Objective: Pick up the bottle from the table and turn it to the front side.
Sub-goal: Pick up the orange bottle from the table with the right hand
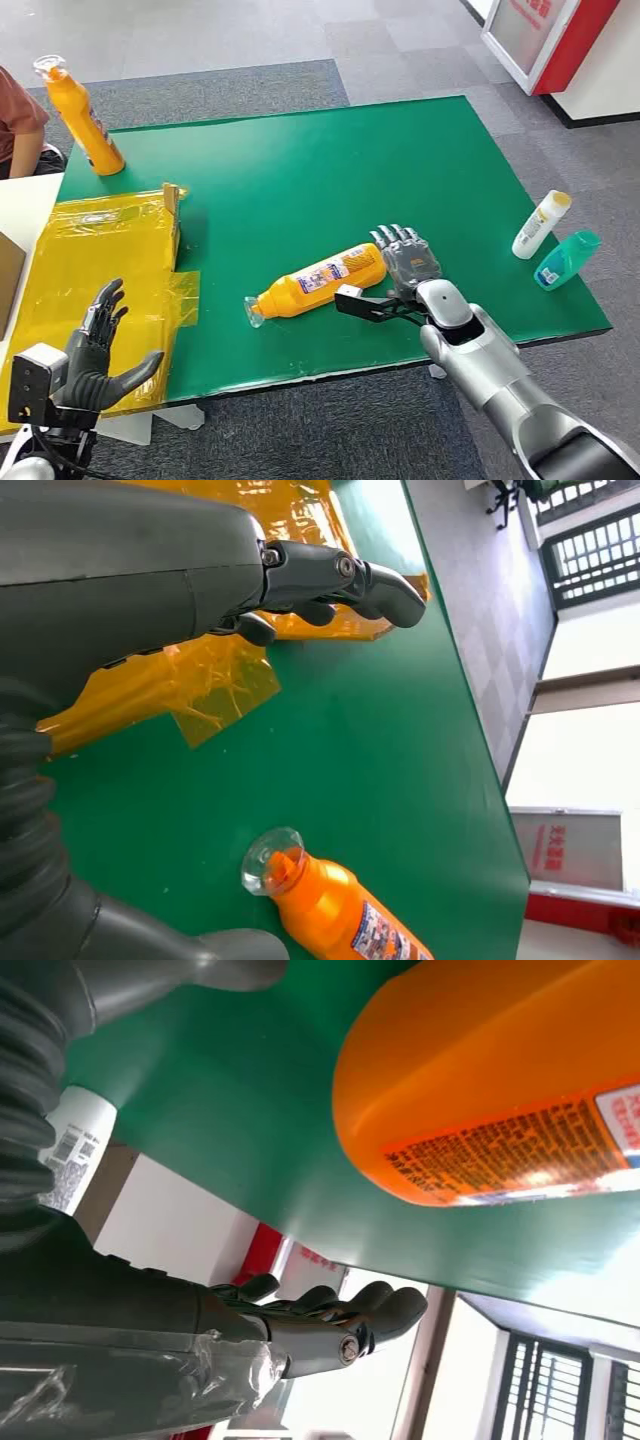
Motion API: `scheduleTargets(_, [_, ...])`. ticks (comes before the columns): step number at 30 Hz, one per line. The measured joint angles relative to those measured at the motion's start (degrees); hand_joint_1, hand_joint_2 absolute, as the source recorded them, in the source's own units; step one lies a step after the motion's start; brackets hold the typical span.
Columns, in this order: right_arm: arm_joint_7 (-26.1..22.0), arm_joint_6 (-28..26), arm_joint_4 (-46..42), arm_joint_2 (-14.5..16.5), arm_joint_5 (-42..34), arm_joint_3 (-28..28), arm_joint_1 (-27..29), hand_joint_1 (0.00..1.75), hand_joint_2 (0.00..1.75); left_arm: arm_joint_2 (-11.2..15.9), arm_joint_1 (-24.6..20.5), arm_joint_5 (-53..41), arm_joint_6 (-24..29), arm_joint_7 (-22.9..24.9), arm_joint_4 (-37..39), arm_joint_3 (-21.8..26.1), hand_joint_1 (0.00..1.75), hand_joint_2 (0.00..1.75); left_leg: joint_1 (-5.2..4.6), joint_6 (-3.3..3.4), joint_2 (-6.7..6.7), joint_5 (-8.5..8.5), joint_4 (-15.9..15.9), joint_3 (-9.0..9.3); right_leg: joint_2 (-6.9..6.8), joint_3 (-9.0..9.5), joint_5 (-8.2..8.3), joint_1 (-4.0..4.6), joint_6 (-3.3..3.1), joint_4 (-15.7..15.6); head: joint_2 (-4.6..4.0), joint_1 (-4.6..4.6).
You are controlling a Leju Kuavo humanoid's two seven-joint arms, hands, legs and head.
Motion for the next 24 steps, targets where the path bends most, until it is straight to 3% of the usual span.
scheduleTargets(11, [0.11,0.01,8.68,3.36,1.68,1.85,-5.71,0.00,1.75,-0.45,-0.51,0.29,-0.68,0.02,1.43,-1.26,0.00,1.75,0.00,-0.01,0.00,0.01,0.00,0.00,0.00,0.00,0.01,0.00,0.00,0.01,0.00,0.02])
scheduleTargets(19, [-0.54,-0.62,13.63,8.10,1.61,3.33,-7.04,0.00,1.75,-0.96,-1.85,1.12,-1.17,0.17,3.08,-2.25,0.00,1.75,0.01,-0.02,0.00,0.02,0.00,0.00,0.00,-0.04,0.01,0.02,0.00,0.02,0.00,0.01])
scheduleTargets(24, [-0.48,-0.47,17.84,10.12,5.44,6.12,-8.21,0.00,1.75,-1.70,-1.97,2.61,-0.04,-2.40,3.52,-2.63,0.00,1.75,0.04,-0.02,0.00,0.02,0.00,-0.01,0.00,-0.02,0.01,0.02,0.00,0.02,0.00,0.01])
